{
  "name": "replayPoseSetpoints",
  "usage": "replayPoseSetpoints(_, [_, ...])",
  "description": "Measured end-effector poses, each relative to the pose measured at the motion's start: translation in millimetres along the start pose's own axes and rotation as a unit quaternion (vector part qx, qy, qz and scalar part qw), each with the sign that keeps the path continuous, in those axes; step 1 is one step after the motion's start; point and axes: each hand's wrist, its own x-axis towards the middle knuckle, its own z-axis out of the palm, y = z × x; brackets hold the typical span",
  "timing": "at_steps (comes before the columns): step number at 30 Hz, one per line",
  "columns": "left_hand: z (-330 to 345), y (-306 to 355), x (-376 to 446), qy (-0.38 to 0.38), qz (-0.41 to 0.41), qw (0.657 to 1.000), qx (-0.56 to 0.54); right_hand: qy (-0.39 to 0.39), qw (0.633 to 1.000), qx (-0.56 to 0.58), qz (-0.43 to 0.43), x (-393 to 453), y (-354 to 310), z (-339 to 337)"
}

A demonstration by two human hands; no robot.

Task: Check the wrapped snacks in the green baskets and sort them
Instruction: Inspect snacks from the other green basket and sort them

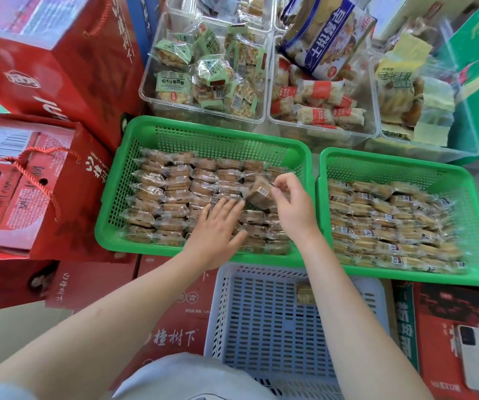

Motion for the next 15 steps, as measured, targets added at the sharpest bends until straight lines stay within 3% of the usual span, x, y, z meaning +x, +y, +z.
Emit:
replayPoseSetpoints(4, [-33,26,-29,0.115,-0.024,0.954,-0.275,0.009,1.000,0.010,-0.025,-39,-20,-22])
replayPoseSetpoints(7, [-54,45,-54,0.041,0.006,0.918,-0.394,-0.042,0.996,0.076,-0.004,-69,-31,-27])
replayPoseSetpoints(9, [-56,49,-69,-0.004,-0.018,0.879,-0.477,-0.061,0.987,0.143,0.033,-88,-37,-27])
replayPoseSetpoints(13, [-50,45,-97,-0.037,-0.061,0.811,-0.581,-0.053,0.969,0.231,0.063,-123,-45,-31])
replayPoseSetpoints(15, [-49,44,-109,-0.044,-0.063,0.793,-0.604,-0.060,0.964,0.253,0.061,-136,-49,-35])
